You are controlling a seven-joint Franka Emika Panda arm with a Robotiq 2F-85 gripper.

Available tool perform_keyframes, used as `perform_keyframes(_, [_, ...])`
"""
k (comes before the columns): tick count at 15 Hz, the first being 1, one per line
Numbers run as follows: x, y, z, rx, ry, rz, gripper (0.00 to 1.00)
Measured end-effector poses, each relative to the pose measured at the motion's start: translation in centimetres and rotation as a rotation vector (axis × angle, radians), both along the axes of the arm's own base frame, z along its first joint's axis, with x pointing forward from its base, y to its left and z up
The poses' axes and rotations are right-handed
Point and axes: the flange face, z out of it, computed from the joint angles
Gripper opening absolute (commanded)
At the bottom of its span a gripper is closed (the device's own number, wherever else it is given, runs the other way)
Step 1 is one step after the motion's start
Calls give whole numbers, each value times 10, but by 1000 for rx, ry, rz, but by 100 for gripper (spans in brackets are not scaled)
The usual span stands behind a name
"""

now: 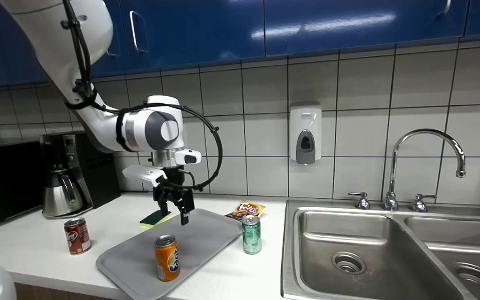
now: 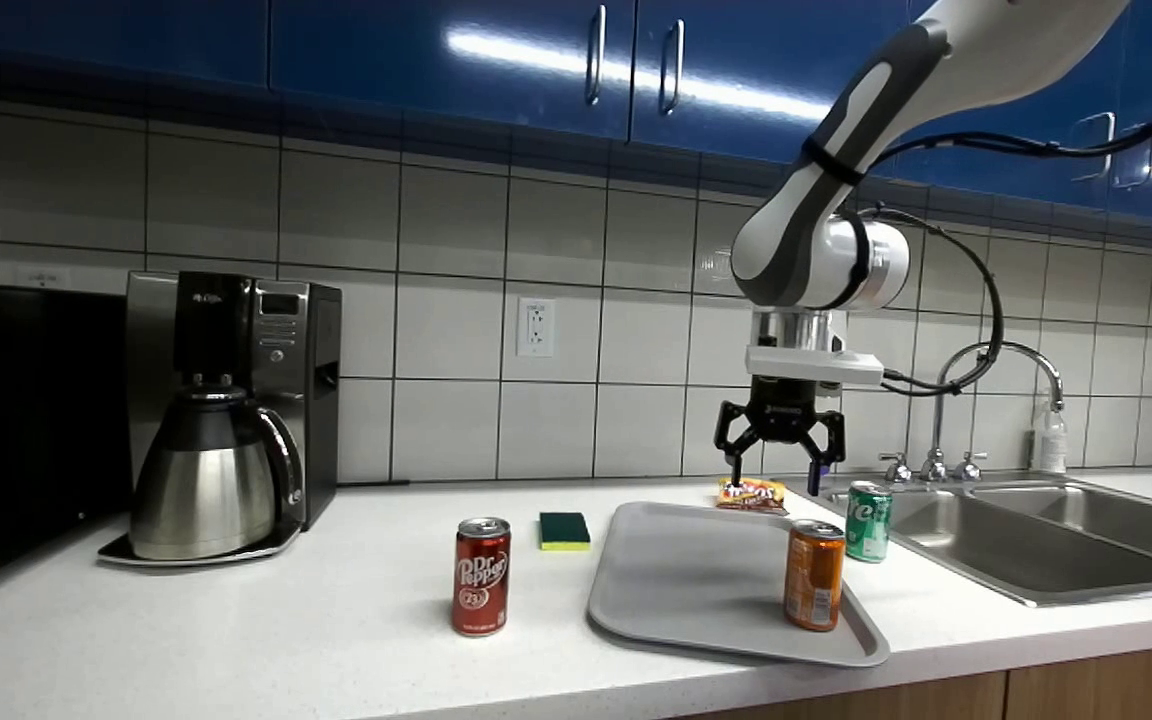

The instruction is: Pick up the green sprite can and put it on the counter to the left of the gray tray, pick up the brown dr pepper can and put it on the counter to the right of the gray tray, pick up the orange fanta can and put it on the counter to the right of the gray tray

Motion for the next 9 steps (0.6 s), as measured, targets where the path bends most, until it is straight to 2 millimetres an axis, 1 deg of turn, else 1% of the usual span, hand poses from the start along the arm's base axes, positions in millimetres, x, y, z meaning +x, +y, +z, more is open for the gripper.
perform_keyframes(4, [-1, -2, 2, -4, 52, 97, 100])
perform_keyframes(9, [-7, -1, -2, -9, 107, 188, 100])
